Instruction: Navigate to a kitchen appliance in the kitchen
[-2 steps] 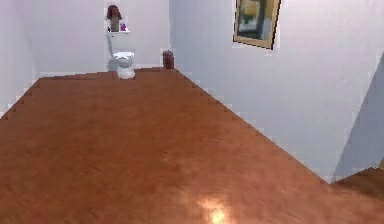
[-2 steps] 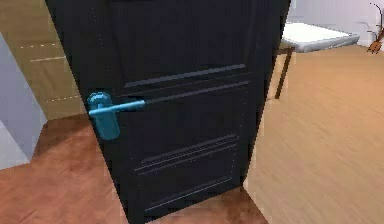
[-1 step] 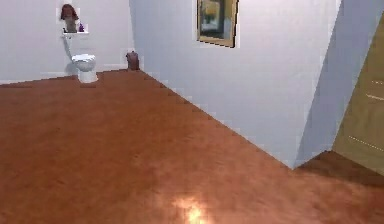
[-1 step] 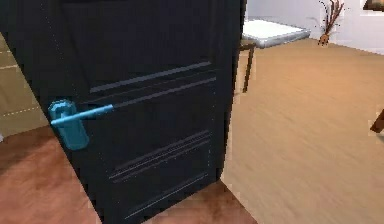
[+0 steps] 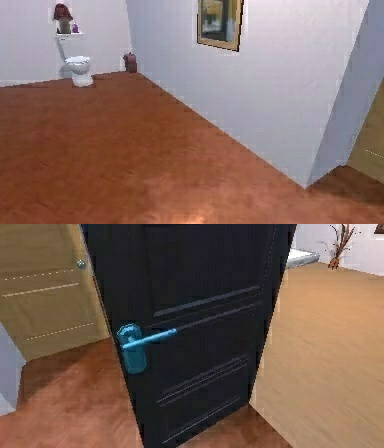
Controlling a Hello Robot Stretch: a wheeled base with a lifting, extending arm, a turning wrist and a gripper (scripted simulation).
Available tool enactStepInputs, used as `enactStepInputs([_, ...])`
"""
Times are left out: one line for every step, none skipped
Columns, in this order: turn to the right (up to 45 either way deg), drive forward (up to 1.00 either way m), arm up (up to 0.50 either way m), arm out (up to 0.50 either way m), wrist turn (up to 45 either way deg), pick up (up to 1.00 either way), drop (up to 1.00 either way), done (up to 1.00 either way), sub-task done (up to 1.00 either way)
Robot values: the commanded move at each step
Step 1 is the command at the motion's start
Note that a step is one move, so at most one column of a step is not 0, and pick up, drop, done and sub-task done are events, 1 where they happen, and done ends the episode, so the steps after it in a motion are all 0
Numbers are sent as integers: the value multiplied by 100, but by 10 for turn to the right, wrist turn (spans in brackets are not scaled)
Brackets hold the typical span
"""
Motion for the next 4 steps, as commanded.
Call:
enactStepInputs([360, 0, 0, 0, 0, 0, 0, 0, 0])
enactStepInputs([0, 50, 0, 0, 0, 0, 0, 0, 0])
enactStepInputs([240, 0, 0, 0, 0, 0, 0, 0, 0])
enactStepInputs([30, 0, 0, 0, 0, 0, 0, 0, 0])
